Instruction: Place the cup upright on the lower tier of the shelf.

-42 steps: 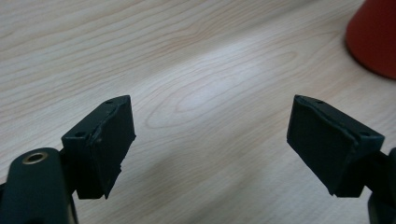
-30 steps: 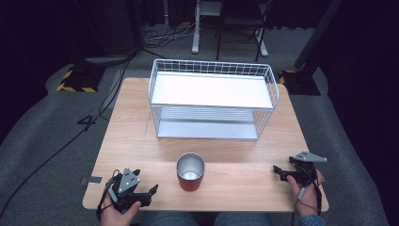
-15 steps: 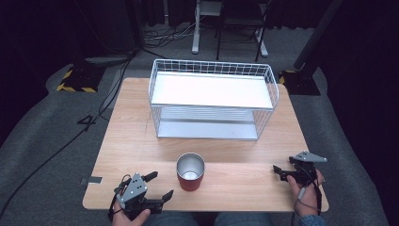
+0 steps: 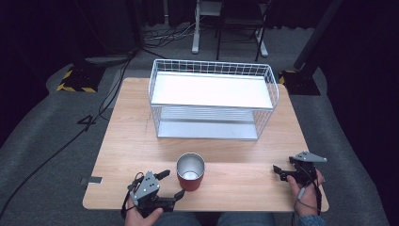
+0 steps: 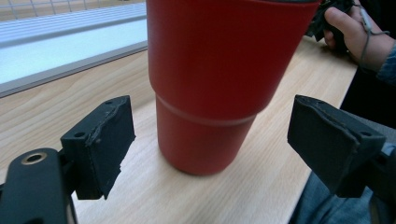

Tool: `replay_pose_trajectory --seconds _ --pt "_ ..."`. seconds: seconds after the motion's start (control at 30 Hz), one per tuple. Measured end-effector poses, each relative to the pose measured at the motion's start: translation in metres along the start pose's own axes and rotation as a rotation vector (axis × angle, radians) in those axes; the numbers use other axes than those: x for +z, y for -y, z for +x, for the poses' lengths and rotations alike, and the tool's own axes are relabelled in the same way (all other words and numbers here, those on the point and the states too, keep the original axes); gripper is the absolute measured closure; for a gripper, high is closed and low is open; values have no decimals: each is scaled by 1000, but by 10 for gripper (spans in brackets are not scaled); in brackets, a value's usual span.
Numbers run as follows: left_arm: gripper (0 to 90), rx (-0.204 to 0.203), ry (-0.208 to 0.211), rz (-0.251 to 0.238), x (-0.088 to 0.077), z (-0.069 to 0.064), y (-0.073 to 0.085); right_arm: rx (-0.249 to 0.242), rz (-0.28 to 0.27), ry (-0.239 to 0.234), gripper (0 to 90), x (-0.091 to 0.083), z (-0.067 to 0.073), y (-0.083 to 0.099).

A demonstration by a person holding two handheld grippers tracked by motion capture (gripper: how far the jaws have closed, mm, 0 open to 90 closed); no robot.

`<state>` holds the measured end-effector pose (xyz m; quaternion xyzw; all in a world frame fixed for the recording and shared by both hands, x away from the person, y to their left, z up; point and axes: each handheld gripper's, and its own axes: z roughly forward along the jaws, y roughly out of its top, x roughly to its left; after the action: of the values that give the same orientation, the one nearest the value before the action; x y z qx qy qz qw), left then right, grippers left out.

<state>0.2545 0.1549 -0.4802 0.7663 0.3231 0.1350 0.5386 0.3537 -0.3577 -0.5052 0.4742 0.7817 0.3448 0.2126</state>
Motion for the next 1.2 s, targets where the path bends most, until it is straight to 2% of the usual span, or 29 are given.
replay_pose_trajectory --seconds 0.1,0.17,0.37,0.47,0.77,0.93,1.2 --pt "153 2 -12 -5 4 0 -2 0 0 0 162 0 0 0" --pt "153 -12 -16 -12 8 0 -4 0 0 0 162 0 0 0" --pt "149 -8 16 -25 21 -2 -10 0 0 0 162 0 0 0" --pt "119 -14 25 -29 26 -2 -12 0 0 0 162 0 0 0" --pt "49 -11 17 -30 42 -2 -17 0 0 0 162 0 0 0" --pt "23 -5 14 -49 49 -1 -19 0 0 0 162 0 0 0" --pt "37 3 6 -46 59 -2 -19 0 0 1 162 0 0 0"
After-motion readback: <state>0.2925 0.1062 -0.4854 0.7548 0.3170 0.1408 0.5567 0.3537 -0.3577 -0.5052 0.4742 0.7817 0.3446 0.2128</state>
